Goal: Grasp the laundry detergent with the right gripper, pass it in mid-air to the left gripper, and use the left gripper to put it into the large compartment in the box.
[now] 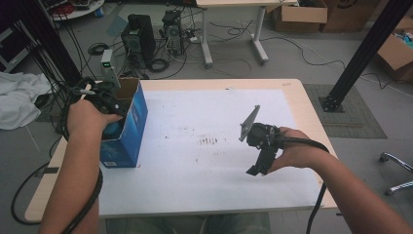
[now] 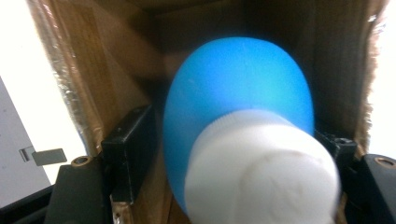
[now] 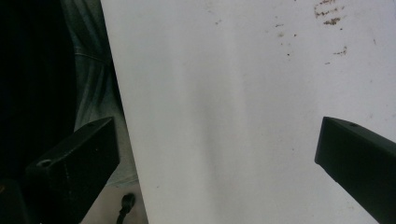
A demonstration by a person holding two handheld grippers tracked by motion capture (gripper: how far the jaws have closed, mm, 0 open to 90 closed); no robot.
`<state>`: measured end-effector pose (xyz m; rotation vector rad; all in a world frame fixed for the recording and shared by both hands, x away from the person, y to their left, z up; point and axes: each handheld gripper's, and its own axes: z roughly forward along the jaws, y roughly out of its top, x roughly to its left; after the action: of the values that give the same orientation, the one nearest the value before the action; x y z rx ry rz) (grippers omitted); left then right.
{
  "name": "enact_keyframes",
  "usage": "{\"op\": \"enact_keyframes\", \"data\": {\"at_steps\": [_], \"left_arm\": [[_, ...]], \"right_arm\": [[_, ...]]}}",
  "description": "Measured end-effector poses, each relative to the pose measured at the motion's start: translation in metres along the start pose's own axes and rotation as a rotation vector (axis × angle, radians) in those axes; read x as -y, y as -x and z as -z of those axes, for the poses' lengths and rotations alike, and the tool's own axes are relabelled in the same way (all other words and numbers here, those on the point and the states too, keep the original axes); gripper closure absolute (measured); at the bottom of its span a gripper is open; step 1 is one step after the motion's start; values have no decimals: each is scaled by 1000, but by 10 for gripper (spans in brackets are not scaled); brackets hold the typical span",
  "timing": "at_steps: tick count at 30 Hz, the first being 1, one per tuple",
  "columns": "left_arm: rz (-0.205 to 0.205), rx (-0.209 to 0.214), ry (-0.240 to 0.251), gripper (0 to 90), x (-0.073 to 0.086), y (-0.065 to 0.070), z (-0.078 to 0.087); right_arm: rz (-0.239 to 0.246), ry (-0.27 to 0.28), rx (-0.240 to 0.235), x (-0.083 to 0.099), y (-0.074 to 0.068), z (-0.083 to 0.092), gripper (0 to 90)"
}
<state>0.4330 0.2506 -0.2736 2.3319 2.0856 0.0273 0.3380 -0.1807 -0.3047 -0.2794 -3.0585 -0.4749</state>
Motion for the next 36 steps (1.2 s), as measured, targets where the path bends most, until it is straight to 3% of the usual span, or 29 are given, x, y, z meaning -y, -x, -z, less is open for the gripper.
{"op": "enact_keyframes", "data": {"at_steps": [7,17,26,30,36], "left_arm": [[1,10,18,284,1,0,14],[-17,-11,38,260,5,4,31],[-38,-17,59,185,7,7,48],[-73,-47,80,171,8,10,65],[-113,-44,97,153,11,15,84]], "right_arm": [[2,2,1,0,-1,1,0],[6,9,2,-1,-2,0,0],[3,17,6,0,-3,2,0],[2,30,7,1,-4,4,0],[-4,32,8,2,-3,5,0]]}}
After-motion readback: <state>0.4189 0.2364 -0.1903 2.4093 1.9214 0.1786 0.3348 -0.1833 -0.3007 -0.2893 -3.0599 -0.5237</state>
